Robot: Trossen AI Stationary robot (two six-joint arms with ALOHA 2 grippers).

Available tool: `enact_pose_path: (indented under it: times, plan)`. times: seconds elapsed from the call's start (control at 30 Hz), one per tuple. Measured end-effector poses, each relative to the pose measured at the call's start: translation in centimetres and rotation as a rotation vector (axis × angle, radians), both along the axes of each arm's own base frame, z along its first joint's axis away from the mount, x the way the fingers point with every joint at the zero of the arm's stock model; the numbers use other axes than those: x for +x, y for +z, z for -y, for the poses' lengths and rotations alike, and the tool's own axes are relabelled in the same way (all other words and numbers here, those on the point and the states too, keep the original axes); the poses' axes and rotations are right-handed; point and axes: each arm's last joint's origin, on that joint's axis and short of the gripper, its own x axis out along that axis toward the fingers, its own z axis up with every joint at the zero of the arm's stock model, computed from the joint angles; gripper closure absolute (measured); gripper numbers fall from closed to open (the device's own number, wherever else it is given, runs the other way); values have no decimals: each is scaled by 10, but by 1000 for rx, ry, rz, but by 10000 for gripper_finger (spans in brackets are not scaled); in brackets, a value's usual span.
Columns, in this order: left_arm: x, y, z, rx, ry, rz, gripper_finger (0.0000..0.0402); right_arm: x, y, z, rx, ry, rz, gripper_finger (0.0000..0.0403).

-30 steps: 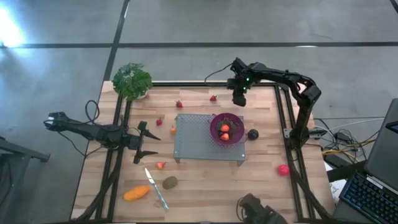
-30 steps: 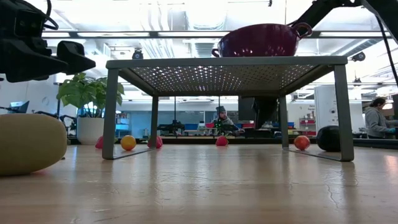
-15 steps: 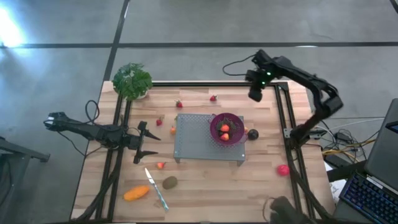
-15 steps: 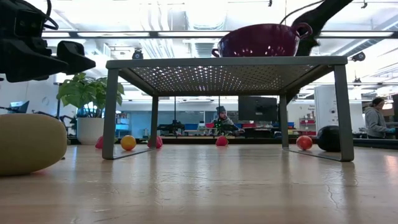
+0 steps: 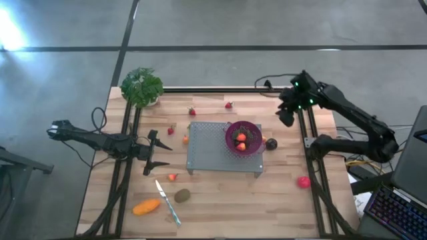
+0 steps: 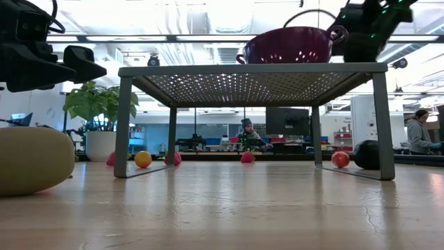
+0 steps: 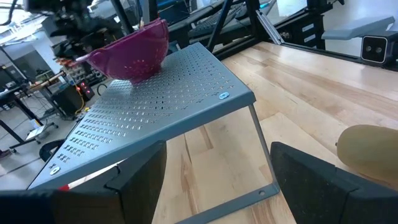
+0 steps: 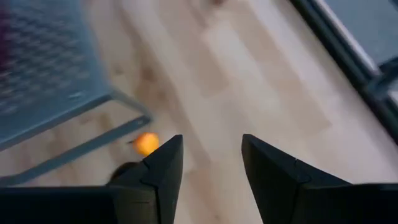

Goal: Pick & Place Fruit
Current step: Put the plum in the purple strainer bowl on the shelf

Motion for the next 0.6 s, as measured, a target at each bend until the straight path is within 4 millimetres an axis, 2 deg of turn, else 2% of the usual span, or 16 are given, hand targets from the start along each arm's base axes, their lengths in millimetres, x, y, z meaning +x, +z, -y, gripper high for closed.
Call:
enact_pose_path:
  times: [0.17,0.3,0.47,0.6]
  plan:
    - [0,0,0,0,0,1,110,-3,2,-25,2,21,44,228]
    - [0,0,0,0,1,1,110,-3,-6,-39,53,27,44,220]
    - [0,0,0,0,0,0,110,-1,-22,-50,119,31,-6,219]
    - [0,0,0,0,0,0,110,-3,-29,-54,71,-1,-108,228]
